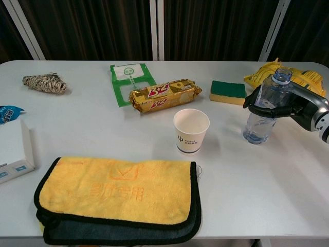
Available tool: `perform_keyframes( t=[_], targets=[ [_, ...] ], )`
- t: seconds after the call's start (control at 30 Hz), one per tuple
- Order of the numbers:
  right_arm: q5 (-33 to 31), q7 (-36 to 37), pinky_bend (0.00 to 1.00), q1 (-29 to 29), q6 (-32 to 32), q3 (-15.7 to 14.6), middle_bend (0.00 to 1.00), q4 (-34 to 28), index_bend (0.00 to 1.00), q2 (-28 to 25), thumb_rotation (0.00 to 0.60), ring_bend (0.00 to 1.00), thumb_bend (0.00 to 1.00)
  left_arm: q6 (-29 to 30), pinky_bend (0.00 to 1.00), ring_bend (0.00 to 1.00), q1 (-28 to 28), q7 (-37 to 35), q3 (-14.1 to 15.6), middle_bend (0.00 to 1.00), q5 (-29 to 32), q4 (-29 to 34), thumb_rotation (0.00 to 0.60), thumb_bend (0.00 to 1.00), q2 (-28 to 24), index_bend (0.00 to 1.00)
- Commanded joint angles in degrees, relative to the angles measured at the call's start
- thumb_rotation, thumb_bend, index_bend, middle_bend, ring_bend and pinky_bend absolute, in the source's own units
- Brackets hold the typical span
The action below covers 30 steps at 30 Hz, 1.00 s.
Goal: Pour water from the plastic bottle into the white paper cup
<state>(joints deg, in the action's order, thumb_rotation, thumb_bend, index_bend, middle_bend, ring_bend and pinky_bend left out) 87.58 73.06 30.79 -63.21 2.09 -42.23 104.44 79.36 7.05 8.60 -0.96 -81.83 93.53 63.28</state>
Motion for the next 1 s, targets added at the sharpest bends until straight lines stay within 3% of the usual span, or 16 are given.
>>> perform_keyframes(
  t=[0.03, 0.23, 0.37, 0.57, 0.7, 1.0],
  targets=[
    [-0.1, -0.1, 0.27, -0.1, -0.2, 0.2, 0.47, -0.3, 0.84, -0.1, 0.600, 0.19, 0.31, 0.0, 0.13, 0.03, 0.0, 0.0, 0.0, 0.12, 0.0, 0.0, 0.483, 0.05, 0.0, 0.14],
    [-0.1, 0.4, 0.30, -0.9, -2.8, 0.9, 0.53, -1.6, 0.92, -1.0, 0.600, 0.26, 0.33, 0.0, 0.13, 0.03, -0.1, 0.1, 0.0, 0.12, 0.1, 0.3, 0.486, 0.05, -0.2, 0.14],
    [-0.6, 0.1, 0.34, -1.4, -4.6, 2.0, 0.60, -3.2, 0.95, -2.2, 0.600, 0.36, 0.40, -0.1, 0.13, 0.03, 0.0, 0.1, 0.0, 0.12, 0.1, 0.4, 0.484, 0.05, -0.2, 0.15],
    [-1.0, -2.3, 0.38, -2.1, -7.0, 3.4, 0.64, -6.6, 0.97, -4.7, 0.600, 0.43, 0.47, 0.0, 0.13, 0.03, -0.1, 0.2, 0.1, 0.12, 0.0, 0.6, 0.487, 0.05, -0.3, 0.15],
    [-1.5, -5.3, 0.39, -2.3, -8.1, 4.4, 0.69, -9.7, 0.97, -6.8, 0.600, 0.51, 0.48, 0.1, 0.13, 0.03, -0.2, 0.3, 0.1, 0.12, 0.0, 0.7, 0.485, 0.05, -0.3, 0.15],
    [0.5, -17.6, 0.39, 0.2, -8.9, 6.0, 0.69, -17.6, 0.98, -12.6, 0.600, 0.52, 0.48, -0.3, 0.13, 0.03, -0.1, 0.8, 0.0, 0.12, 0.5, 1.2, 0.485, 0.05, -0.5, 0.15]
  ],
)
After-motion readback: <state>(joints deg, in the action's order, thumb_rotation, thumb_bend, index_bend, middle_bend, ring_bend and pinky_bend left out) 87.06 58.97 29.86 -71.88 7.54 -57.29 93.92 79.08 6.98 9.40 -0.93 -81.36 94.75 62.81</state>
